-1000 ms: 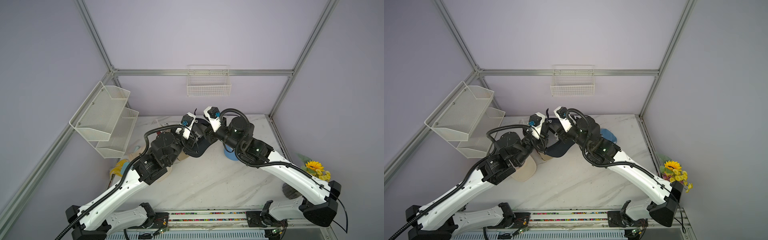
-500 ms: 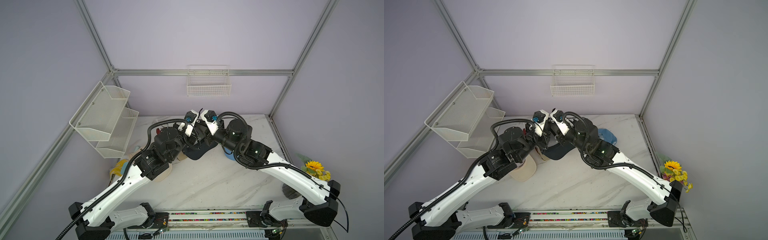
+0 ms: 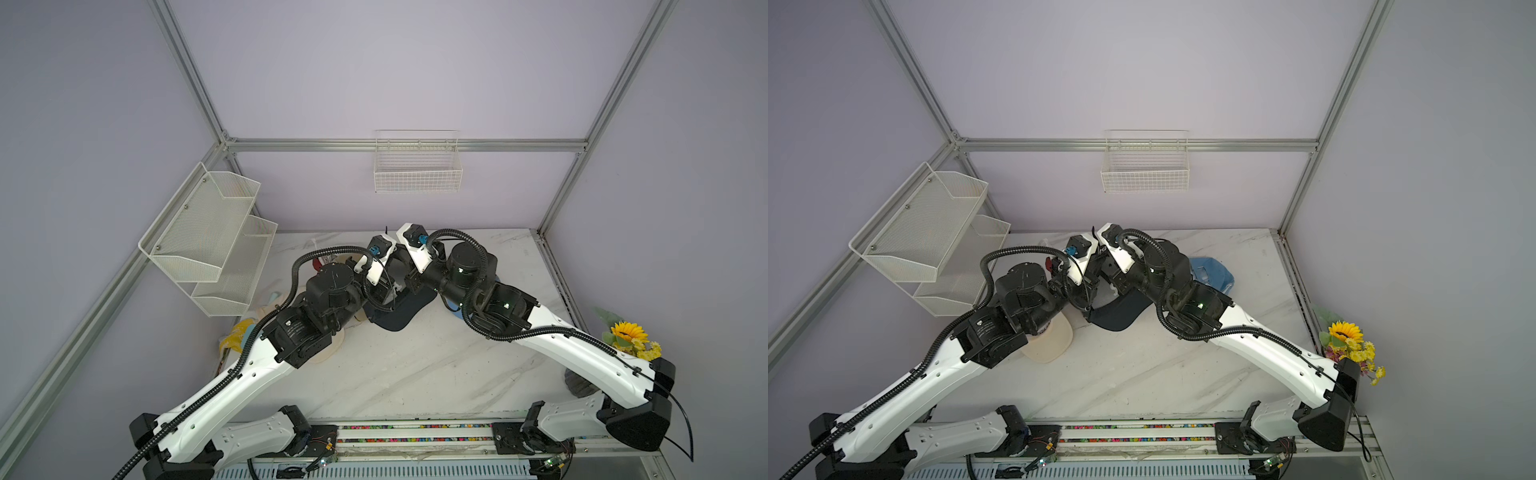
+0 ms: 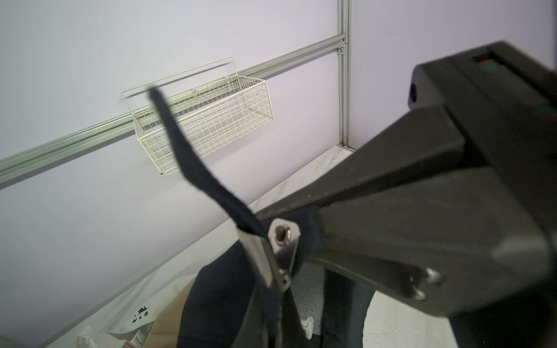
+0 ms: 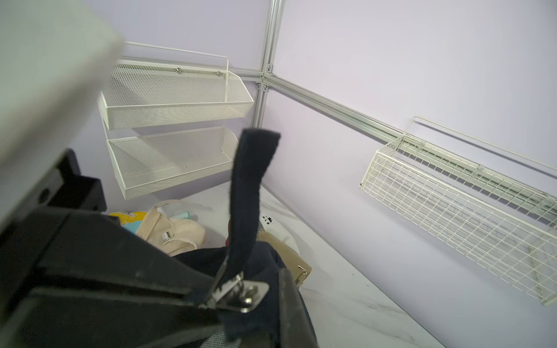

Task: Open the adjustable buckle of the baseball cap
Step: Pull the adjustable strap on the baseball cap.

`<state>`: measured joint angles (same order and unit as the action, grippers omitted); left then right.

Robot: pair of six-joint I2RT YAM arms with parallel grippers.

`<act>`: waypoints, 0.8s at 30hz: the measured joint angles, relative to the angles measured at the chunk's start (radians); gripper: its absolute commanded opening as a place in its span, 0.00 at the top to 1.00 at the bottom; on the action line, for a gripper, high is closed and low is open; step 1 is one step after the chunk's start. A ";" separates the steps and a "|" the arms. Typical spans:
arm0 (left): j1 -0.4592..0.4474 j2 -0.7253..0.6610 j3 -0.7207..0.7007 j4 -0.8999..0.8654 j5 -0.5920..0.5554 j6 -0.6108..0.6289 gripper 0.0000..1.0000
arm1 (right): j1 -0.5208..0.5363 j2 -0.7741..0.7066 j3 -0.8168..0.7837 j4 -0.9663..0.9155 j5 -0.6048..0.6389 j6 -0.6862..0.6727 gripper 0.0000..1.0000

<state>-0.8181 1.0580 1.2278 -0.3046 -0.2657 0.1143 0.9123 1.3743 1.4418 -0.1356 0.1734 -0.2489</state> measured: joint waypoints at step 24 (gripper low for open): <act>0.003 -0.060 -0.048 0.014 0.010 -0.023 0.17 | -0.040 0.042 0.026 0.012 0.026 0.032 1.00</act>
<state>-0.8146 0.9981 1.1797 -0.2901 -0.2562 0.0910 0.8722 1.4166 1.4681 -0.1238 0.1997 -0.2173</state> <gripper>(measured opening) 0.830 0.046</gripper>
